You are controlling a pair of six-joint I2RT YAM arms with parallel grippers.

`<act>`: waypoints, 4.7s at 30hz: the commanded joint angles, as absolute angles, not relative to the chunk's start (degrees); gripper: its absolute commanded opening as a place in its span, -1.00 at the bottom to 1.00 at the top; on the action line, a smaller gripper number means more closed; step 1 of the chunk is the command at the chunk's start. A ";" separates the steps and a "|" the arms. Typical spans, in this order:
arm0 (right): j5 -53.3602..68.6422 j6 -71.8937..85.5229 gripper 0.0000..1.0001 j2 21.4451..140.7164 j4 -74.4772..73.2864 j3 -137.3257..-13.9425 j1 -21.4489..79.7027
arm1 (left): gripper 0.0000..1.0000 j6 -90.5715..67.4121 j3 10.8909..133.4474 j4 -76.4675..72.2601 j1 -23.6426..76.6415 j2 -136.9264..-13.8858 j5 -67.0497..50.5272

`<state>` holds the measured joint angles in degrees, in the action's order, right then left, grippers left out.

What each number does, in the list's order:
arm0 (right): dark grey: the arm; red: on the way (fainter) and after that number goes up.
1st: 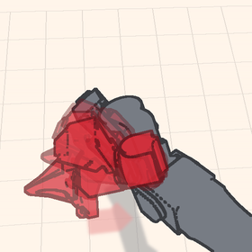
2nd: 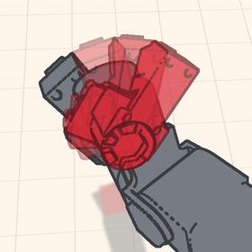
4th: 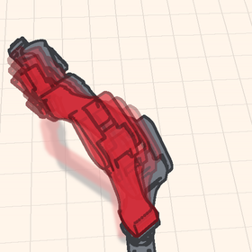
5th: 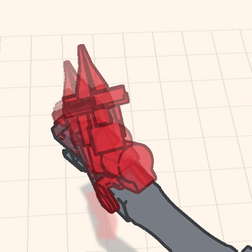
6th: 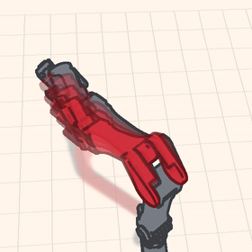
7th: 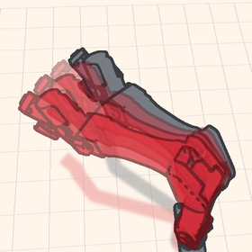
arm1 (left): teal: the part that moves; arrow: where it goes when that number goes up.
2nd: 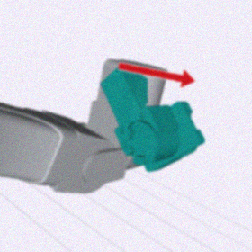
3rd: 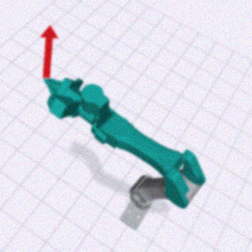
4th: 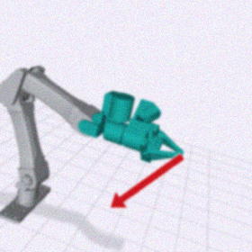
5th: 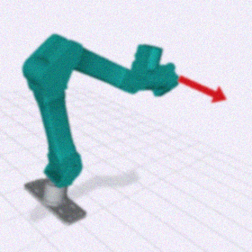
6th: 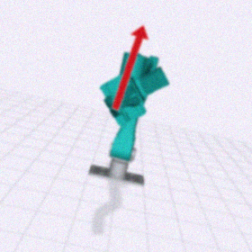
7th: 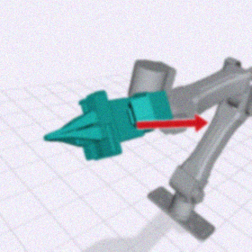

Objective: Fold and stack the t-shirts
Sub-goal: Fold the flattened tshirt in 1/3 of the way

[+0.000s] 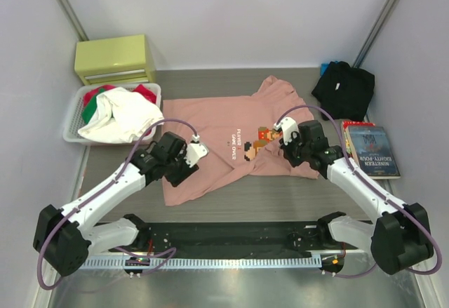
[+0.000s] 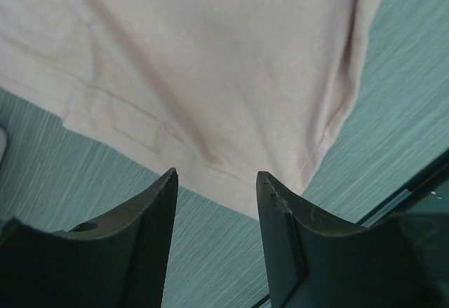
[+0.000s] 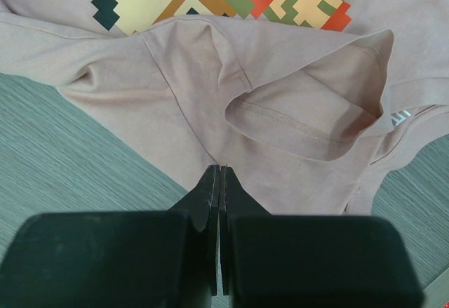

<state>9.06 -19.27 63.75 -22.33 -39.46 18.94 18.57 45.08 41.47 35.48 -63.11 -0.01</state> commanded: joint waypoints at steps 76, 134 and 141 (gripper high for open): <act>11.78 -18.46 -0.98 68.99 -20.13 -40.34 15.73 | -1.00 30.49 41.66 31.21 42.80 -77.78 7.12; 14.24 -18.54 -0.96 71.11 -21.53 -41.22 15.56 | -0.26 33.49 56.25 23.73 27.51 -93.16 6.15; 14.94 -18.72 -0.94 71.54 -21.80 -41.31 15.56 | -0.07 33.05 52.91 18.29 27.51 -88.34 7.90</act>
<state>13.54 -19.11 71.31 -22.33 -39.33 15.88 33.47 54.06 23.42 27.73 -92.58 6.48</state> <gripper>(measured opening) 0.029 0.459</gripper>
